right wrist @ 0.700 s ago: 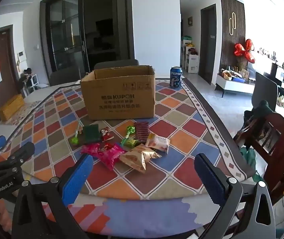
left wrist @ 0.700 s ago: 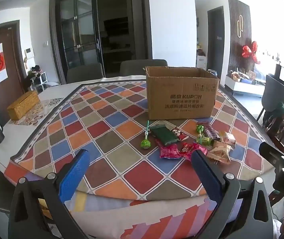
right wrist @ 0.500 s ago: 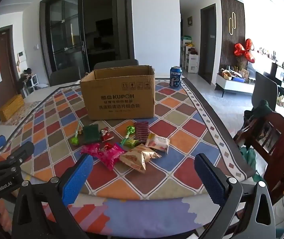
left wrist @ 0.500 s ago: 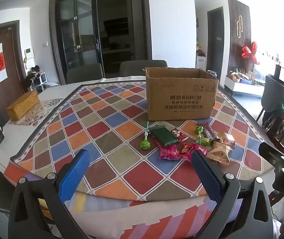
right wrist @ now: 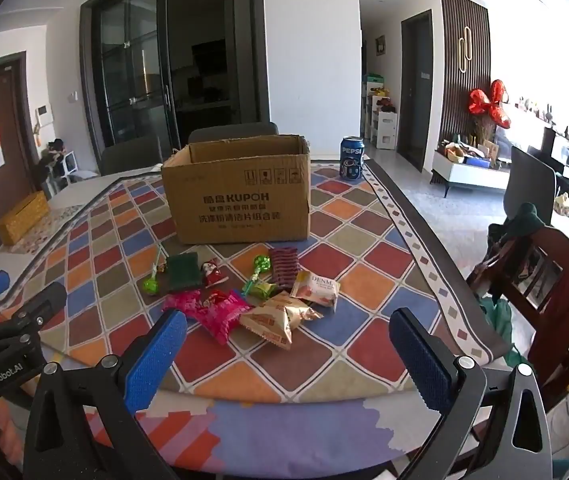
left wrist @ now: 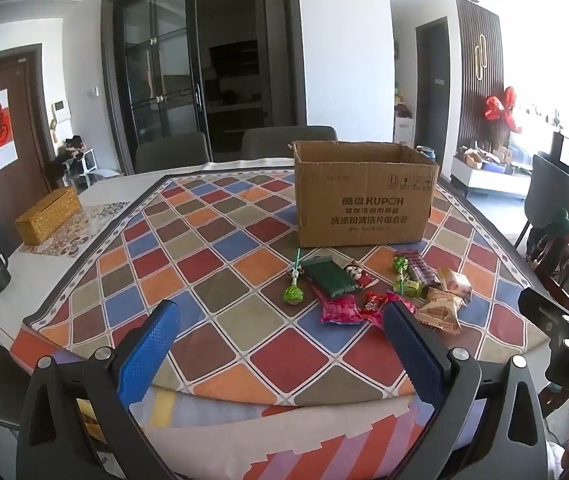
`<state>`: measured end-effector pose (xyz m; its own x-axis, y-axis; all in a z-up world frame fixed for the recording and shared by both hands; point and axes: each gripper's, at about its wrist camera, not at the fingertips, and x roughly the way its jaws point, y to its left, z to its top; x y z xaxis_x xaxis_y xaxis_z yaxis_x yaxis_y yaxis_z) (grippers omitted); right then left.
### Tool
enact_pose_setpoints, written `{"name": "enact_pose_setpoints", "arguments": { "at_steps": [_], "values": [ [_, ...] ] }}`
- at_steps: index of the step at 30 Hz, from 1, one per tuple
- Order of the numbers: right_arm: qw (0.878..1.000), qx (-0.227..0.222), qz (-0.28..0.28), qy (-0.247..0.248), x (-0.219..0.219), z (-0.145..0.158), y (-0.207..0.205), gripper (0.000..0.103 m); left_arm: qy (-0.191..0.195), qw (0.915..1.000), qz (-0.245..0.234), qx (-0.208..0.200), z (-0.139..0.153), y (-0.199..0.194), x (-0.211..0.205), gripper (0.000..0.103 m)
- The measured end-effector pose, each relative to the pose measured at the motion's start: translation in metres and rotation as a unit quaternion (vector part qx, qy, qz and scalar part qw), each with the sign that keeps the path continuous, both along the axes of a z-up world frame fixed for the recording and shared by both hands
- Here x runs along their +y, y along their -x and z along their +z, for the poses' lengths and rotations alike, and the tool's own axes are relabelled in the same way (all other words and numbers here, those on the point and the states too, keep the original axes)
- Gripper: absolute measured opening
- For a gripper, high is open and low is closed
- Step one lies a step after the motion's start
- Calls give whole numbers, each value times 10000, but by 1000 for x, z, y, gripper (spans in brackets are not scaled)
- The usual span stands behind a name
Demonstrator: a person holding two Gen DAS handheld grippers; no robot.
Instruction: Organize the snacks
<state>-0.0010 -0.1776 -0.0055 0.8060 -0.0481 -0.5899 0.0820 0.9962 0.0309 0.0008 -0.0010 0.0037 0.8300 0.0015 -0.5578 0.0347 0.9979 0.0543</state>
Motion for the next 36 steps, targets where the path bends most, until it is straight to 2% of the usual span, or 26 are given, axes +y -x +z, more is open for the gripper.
{"name": "enact_pose_setpoints", "arguments": {
  "at_steps": [36],
  "values": [
    [10000, -22, -5, 8, 1, -1, 1, 102, 1, 10000, 1, -68, 4, 4, 0, 103]
  ]
}}
